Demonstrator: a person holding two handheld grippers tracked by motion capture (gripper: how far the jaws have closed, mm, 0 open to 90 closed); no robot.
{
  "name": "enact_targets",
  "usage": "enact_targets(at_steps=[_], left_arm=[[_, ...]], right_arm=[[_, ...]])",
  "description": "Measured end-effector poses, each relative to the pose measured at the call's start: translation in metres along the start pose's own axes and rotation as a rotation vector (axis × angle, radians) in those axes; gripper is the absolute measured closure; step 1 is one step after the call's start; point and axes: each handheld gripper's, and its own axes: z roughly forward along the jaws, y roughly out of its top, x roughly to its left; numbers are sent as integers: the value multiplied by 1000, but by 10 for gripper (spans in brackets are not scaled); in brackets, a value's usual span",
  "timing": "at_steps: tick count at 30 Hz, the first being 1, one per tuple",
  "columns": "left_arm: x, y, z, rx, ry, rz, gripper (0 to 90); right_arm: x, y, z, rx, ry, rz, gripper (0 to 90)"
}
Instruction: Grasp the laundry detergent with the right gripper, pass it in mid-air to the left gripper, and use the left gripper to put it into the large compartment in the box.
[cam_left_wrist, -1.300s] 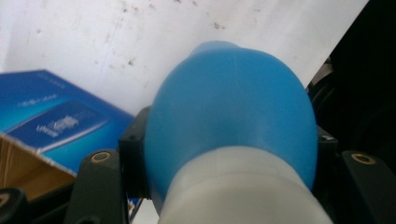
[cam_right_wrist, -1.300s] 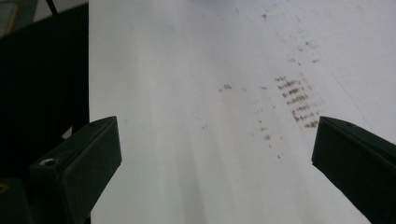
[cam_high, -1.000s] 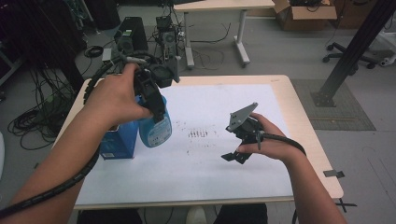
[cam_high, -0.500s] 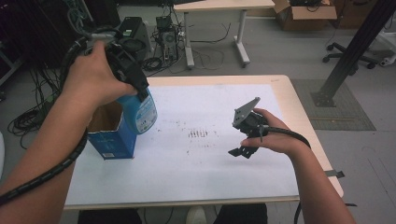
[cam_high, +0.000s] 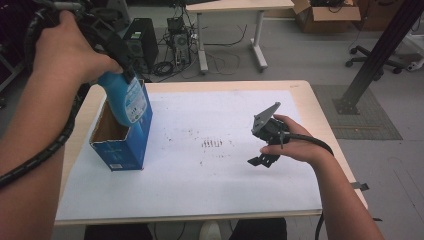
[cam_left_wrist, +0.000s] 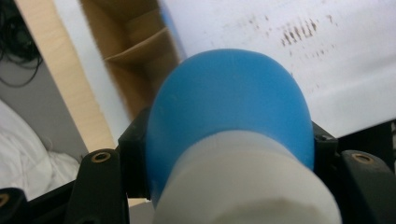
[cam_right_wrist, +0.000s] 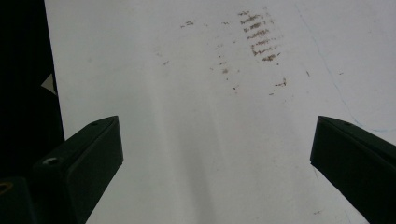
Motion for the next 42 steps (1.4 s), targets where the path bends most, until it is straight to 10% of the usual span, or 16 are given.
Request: enact_targets(at_steps=[13,42], left_arm=[[33,0,5,31,32,-186,380],[52,5,84,97,21,-206,380]], right_arm=[[-2,-2,2,13,5,4,24],[-2,-5,-3,69,25,20,27]])
